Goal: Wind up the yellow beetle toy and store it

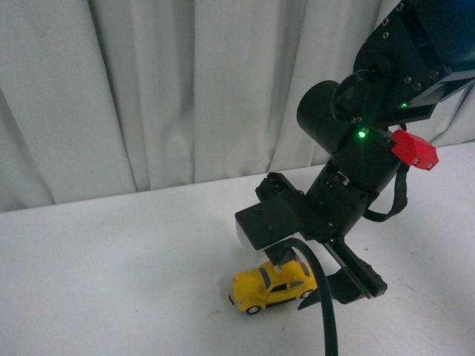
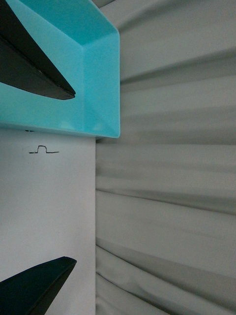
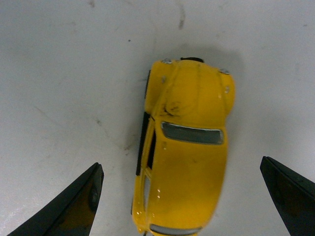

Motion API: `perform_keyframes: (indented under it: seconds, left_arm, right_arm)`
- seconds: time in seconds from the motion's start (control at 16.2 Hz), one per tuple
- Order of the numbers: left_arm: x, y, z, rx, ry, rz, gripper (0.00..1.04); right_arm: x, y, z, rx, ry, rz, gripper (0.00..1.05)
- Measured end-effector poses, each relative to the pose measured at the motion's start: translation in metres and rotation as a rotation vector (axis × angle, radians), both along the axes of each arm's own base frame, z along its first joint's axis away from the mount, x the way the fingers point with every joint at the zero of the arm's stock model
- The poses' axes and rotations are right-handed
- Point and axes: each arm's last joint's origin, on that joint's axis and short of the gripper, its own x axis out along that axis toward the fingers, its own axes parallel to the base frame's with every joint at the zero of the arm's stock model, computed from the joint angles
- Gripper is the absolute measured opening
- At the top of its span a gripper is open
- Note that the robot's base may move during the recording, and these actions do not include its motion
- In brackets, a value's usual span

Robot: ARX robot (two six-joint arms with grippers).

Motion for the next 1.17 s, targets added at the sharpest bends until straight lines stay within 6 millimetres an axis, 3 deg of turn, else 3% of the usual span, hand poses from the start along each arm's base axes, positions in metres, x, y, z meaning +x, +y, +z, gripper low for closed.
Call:
perform_keyframes:
  seconds: [0.18,0.43,0.49,0.8,1.17]
  left_arm:
    - [0.000,0.000,0.000,0.000,0.000,0.000,0.98]
    - [0.000,0.000,0.000,0.000,0.000,0.000,0.98]
    - [0.000,0.000,0.000,0.000,0.000,0.000,0.98]
    - [0.000,0.000,0.000,0.000,0.000,0.000,0.98]
    - [0.000,0.000,0.000,0.000,0.000,0.000,0.98]
  right_arm:
    - [0.003,0.016,-0.007,-0.081,0.018,-0.012,0.98]
    - [0.001,0.020,-0.008,-0.106,0.053,-0.073,0.98]
    - [0.001,0.019,-0.008,-0.114,0.061,-0.085,0.95]
    - [0.001,0.019,-0.006,-0.141,0.051,-0.049,0.46]
    - [0.004,0.021,-0.006,-0.139,0.035,-0.076,0.42]
